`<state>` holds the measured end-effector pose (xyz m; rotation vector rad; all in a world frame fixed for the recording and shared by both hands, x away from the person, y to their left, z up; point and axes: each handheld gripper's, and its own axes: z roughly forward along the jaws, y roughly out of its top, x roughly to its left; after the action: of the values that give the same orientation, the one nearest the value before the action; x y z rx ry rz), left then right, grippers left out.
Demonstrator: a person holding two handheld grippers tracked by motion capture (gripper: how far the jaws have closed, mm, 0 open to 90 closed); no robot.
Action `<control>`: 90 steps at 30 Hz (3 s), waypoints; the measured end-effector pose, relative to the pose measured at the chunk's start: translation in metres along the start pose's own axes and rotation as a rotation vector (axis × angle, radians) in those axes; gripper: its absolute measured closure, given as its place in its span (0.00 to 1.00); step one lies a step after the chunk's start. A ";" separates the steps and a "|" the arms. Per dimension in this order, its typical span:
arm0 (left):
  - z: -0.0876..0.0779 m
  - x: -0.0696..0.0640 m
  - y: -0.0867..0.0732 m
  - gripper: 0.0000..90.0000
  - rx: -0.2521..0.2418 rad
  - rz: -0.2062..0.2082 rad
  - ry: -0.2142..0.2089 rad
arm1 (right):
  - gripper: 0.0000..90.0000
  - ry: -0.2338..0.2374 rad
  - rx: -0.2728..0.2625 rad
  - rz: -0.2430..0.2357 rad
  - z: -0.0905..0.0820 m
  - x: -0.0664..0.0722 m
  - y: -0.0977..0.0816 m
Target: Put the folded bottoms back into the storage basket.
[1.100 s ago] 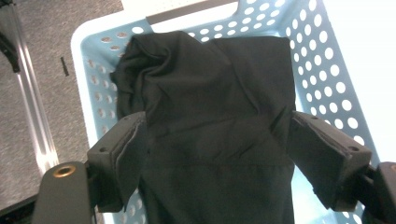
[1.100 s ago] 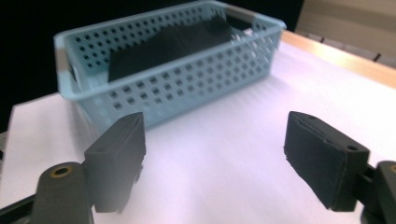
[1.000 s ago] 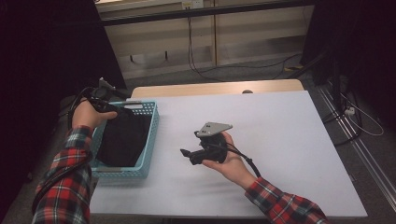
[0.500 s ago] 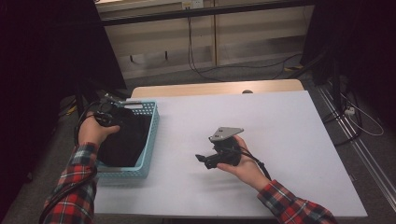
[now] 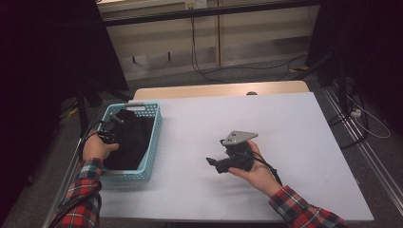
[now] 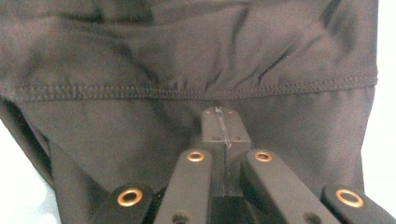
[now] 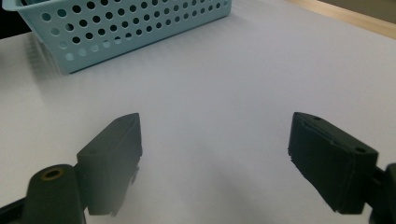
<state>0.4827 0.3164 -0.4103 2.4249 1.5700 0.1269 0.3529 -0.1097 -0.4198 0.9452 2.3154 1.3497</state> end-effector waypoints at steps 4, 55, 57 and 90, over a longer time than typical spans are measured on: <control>-0.002 -0.010 -0.002 1.00 0.053 -0.029 -0.127 | 0.19 0.000 -0.004 0.007 -0.002 -0.002 -0.002; -0.021 0.029 0.036 1.00 -0.211 -0.091 0.048 | 0.18 0.014 -0.034 0.009 -0.002 0.002 -0.002; -0.017 0.031 0.040 1.00 -0.231 -0.080 0.060 | 0.18 0.015 -0.032 0.014 -0.002 0.001 -0.002; 0.014 -0.006 0.039 1.00 -0.122 -0.054 0.055 | 0.17 0.015 -0.019 0.011 -0.002 0.002 -0.005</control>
<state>0.5178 0.2937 -0.4140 2.3029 1.5998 0.2727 0.3484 -0.1117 -0.4227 0.9469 2.3070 1.3852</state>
